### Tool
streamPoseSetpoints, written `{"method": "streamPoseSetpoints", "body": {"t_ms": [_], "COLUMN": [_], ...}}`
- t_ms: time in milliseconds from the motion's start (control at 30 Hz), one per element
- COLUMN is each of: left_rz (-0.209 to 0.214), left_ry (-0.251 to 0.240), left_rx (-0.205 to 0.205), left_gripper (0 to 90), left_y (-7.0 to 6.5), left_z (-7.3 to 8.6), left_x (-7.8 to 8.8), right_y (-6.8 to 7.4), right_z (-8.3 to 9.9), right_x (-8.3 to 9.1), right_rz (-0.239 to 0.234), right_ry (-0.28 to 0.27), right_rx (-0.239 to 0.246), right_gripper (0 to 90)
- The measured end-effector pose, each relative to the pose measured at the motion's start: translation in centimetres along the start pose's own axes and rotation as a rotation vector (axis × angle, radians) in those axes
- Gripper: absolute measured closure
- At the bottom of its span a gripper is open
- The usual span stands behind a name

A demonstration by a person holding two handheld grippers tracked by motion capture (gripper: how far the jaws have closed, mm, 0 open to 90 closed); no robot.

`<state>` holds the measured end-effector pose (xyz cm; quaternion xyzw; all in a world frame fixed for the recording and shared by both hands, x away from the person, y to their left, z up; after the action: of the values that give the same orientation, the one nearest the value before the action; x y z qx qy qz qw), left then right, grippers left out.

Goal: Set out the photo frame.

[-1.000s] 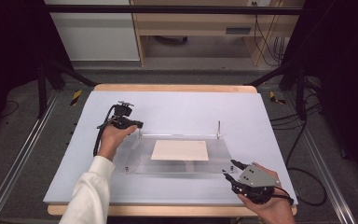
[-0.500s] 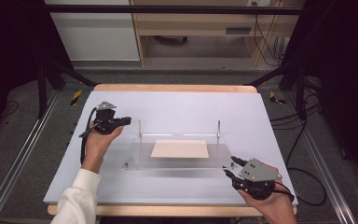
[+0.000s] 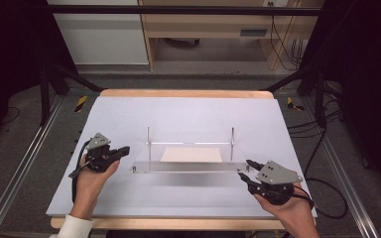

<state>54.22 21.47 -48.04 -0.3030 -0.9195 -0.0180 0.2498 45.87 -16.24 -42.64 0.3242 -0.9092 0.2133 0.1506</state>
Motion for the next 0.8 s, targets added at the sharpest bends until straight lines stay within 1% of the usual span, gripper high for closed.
{"method": "streamPoseSetpoints", "body": {"t_ms": [67, 167, 200, 233, 267, 400, 500, 533, 567, 600, 667, 700, 800], "left_rz": [0.011, 0.03, 0.038, 0.04, 0.054, 0.097, 0.127, 0.128, 0.134, 0.141, 0.131, 0.128, 0.121], "left_ry": [-0.002, -0.003, -0.007, -0.019, -0.017, -0.039, -0.067, -0.078, -0.088, -0.104, -0.118, -0.126, -0.131], "left_rx": [0.002, -0.008, -0.015, -0.037, -0.027, -0.051, -0.054, -0.057, -0.056, -0.047, -0.051, -0.045, -0.032], "left_gripper": [89.5, 89.6, 89.6, 89.6, 89.6, 89.6, 89.6, 89.6, 89.6, 89.6, 89.6, 89.6, 89.6], "left_y": [-0.5, -1.6, -2.2, -2.5, -3.2, -5.4, -7.0, -7.3, -7.7, -8.0, -8.2, -8.2, -8.0], "left_z": [0.5, 1.1, 1.1, 1.0, 1.0, 0.4, -0.6, -1.0, -1.3, -1.7, -2.1, -2.3, -2.5], "left_x": [0.2, 0.5, 0.6, 0.7, 0.9, 1.5, 1.9, 2.1, 2.3, 2.5, 2.7, 2.8, 2.9], "right_y": [-0.2, -0.6, -0.7, -0.9, -1.0, -1.4, -1.6, -1.7, -1.7, -1.8, -1.9, -1.9, -2.1], "right_z": [-0.3, -0.7, -0.8, -0.9, -1.1, -1.5, -1.7, -1.7, -1.8, -1.8, -1.9, -1.9, -2.1], "right_x": [0.0, -0.2, -0.2, -0.2, -0.3, -0.4, -0.5, -0.5, -0.5, -0.5, -0.6, -0.6, -0.6], "right_rz": [-0.001, 0.001, 0.002, 0.002, 0.002, 0.004, 0.002, 0.002, 0.004, 0.004, 0.005, 0.005, 0.003], "right_ry": [-0.003, -0.01, -0.011, -0.013, -0.013, -0.014, -0.012, -0.013, -0.013, -0.013, -0.015, -0.016, -0.017], "right_rx": [0.0, -0.003, -0.004, -0.005, -0.007, -0.006, -0.009, -0.007, -0.01, -0.011, -0.011, -0.013, -0.017], "right_gripper": [57.3, 57.7, 57.7, 57.7, 57.8, 58.2, 58.3, 58.3, 58.3, 58.3, 58.3, 58.3, 58.3]}}
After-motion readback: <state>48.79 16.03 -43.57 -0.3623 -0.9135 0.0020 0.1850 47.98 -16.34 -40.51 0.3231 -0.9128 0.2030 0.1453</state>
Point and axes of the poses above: each handheld gripper's, and its own axes: x roughly backward along the jaws, z roughly out of its underside, y roughly to its left, the point moved 10 cm from there along -x, roughly forward along the jaws, and after that the axes turned 4 degrees about -y, right-handed, at the moved point
